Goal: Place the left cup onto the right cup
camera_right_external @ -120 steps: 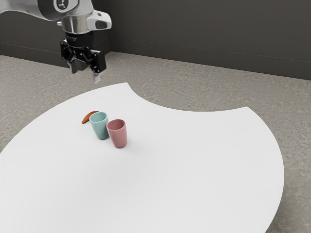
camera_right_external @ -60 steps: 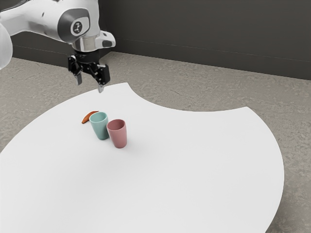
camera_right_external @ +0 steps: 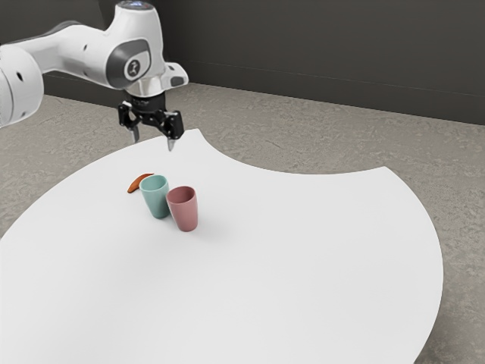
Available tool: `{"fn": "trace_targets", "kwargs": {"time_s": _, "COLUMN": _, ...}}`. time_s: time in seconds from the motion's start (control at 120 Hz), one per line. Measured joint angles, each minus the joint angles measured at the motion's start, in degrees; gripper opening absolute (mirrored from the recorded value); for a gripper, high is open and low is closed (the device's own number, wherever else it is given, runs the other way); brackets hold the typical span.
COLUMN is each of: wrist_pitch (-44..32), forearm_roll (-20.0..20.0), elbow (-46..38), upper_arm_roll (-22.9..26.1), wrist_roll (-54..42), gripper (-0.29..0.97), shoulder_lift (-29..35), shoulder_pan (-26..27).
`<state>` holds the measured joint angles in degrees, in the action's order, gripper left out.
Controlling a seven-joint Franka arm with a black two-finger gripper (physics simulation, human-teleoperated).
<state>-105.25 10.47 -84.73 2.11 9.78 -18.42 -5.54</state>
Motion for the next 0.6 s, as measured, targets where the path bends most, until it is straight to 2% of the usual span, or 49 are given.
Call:
{"fn": "trace_targets", "kwargs": {"time_s": 0.133, "wrist_pitch": -0.86, "forearm_roll": -0.05, "elbow": 0.14, "upper_arm_roll": -0.05, "wrist_roll": 5.30, "gripper": 0.68, "shoulder_lift": -1.24, "shoulder_pan": -0.01}}
{"fn": "trace_targets", "kwargs": {"time_s": 0.4, "wrist_pitch": -2.61, "forearm_roll": 0.19, "elbow": 0.17, "upper_arm_roll": -4.18, "wrist_roll": 14.33, "gripper": 0.68, "shoulder_lift": -2.36, "shoulder_pan": -0.32}}
{"fn": "trace_targets", "kwargs": {"time_s": 0.6, "wrist_pitch": -5.21, "forearm_roll": 0.05, "elbow": 0.84, "upper_arm_roll": -5.23, "wrist_roll": 18.87, "gripper": 0.68, "shoulder_lift": -5.43, "shoulder_pan": -1.18}}
